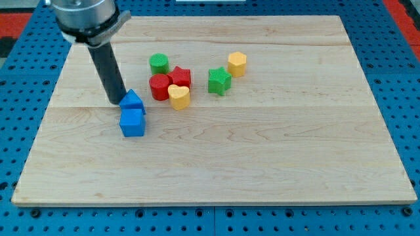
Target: Slide the blue triangle into the blue cube
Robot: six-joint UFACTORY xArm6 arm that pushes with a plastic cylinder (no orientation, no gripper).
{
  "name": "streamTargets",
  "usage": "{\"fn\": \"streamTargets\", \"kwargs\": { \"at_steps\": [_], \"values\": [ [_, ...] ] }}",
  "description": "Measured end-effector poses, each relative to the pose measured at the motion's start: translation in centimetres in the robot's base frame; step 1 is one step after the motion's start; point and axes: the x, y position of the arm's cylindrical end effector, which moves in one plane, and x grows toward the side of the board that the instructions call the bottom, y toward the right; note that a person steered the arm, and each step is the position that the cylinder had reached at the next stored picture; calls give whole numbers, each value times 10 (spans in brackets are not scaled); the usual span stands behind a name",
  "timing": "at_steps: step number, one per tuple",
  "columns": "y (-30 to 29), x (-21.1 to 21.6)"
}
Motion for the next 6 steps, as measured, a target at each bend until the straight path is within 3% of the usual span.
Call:
{"fn": "streamTargets", "kwargs": {
  "at_steps": [2,4,6],
  "values": [
    [-11,-11],
    [28,-47],
    [34,21]
  ]
}}
